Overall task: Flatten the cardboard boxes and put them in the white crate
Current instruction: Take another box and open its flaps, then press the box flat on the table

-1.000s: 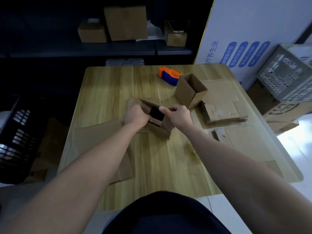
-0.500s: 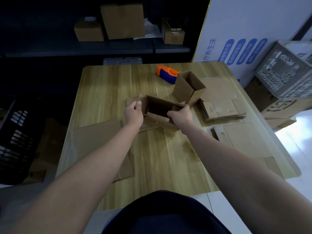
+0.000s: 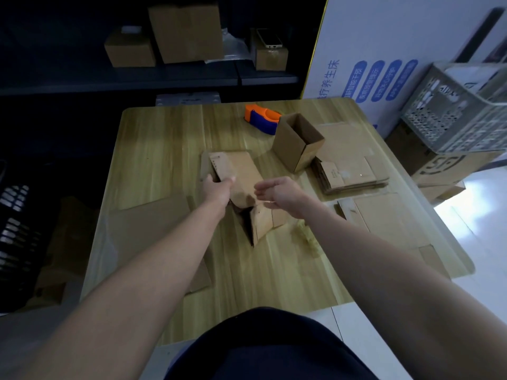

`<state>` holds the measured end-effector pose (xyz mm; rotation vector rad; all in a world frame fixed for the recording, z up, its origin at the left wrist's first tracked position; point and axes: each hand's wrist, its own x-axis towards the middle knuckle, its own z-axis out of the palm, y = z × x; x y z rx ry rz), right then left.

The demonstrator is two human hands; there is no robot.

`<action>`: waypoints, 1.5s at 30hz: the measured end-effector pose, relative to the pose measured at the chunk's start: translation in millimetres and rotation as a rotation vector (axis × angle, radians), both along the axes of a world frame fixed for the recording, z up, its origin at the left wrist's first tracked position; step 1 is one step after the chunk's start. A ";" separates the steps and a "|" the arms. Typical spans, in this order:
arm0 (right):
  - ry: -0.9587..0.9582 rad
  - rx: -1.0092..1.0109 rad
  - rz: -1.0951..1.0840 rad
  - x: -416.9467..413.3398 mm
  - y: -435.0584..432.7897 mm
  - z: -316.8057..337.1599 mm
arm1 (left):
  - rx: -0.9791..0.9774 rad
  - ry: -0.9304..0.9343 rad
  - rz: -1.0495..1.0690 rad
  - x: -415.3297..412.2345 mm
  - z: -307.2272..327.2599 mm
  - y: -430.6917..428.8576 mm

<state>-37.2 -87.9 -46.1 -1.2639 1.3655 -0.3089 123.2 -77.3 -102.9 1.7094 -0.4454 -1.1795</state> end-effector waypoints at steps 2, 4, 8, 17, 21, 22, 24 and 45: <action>0.115 -0.133 -0.067 -9.4 -4.6 -7.2 | -0.014 0.003 0.027 5.4 -1.1 0.6; 0.185 -0.204 -0.129 -18.0 -10.6 -14.5 | -0.022 -0.025 0.040 11.9 0.4 0.6; 0.222 -0.172 -0.156 -25.2 -20.5 -21.8 | 0.014 -0.075 -0.011 23.8 3.2 0.8; 0.323 0.067 -0.104 -16.5 2.3 -42.2 | 0.336 -0.057 -0.373 31.1 -20.6 30.1; 0.505 0.189 0.007 -10.5 32.3 -69.7 | 0.470 -0.214 -0.569 29.1 -44.1 54.9; 0.525 0.201 0.014 -9.7 38.1 -77.3 | 0.471 -0.276 -0.599 28.3 -49.2 60.6; 0.594 0.169 0.032 -9.2 46.6 -91.0 | 0.451 -0.401 -0.662 25.0 -56.9 70.0; 0.856 0.071 -0.020 9.8 49.1 -133.7 | 0.493 -0.827 -0.836 6.3 -71.3 79.0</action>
